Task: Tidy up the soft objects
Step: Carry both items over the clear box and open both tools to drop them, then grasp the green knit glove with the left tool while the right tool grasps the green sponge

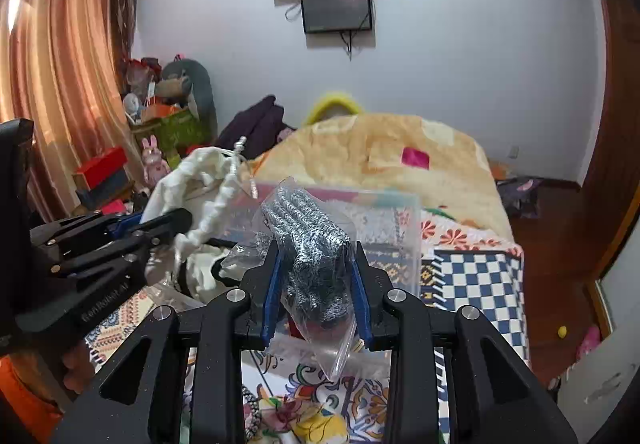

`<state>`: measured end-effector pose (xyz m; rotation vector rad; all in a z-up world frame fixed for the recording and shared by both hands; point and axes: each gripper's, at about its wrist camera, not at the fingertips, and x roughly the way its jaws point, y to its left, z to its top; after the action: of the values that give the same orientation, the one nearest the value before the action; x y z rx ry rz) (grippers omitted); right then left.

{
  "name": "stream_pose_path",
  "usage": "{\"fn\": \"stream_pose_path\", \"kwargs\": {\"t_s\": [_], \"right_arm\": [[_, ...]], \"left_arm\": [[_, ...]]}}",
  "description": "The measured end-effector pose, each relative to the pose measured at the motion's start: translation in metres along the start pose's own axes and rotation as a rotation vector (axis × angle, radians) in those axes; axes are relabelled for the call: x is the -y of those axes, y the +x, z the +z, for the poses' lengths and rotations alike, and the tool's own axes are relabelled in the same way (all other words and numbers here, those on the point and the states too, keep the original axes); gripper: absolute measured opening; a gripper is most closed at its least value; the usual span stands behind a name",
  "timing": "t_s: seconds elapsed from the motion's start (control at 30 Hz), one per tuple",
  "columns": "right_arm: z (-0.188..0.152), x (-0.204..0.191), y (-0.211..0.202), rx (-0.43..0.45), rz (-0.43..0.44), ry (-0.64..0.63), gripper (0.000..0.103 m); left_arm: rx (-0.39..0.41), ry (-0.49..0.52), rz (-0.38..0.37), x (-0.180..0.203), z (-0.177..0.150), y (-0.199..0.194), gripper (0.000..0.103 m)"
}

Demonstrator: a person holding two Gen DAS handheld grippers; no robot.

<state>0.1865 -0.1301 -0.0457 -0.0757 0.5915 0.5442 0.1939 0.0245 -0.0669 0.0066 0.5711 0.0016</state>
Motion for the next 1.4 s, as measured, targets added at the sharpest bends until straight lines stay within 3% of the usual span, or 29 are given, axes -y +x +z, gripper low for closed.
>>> {"fn": "stream_pose_path", "kwargs": {"t_s": [0.4, 0.5, 0.7, 0.77, 1.0, 1.07, 1.4], "right_arm": [[-0.003, 0.0, 0.031, -0.119, 0.004, 0.002, 0.031], [-0.003, -0.001, 0.031, -0.13, -0.001, -0.007, 0.031], [-0.002, -0.003, 0.026, -0.135, -0.002, -0.02, 0.037], [-0.001, -0.003, 0.019, -0.117, -0.003, -0.027, 0.043], [0.003, 0.001, -0.011, -0.054, 0.007, -0.029, 0.044], [0.002, 0.002, -0.022, -0.037, 0.005, -0.033, 0.047], [-0.024, 0.002, -0.068, 0.022, -0.025, -0.075, 0.055]], "left_arm": [[-0.118, 0.032, -0.042, 0.007, -0.007, 0.037, 0.015], [-0.119, 0.029, -0.042, 0.007, -0.008, 0.036, 0.02], [-0.103, 0.027, -0.062, 0.006, -0.005, 0.02, 0.027], [-0.086, 0.037, -0.061, 0.006, -0.004, 0.012, 0.029], [-0.014, 0.048, -0.065, 0.007, -0.002, -0.027, 0.032], [0.009, 0.051, -0.064, 0.008, -0.004, -0.039, 0.037], [0.056, 0.052, -0.087, 0.017, -0.031, -0.082, 0.04]]}}
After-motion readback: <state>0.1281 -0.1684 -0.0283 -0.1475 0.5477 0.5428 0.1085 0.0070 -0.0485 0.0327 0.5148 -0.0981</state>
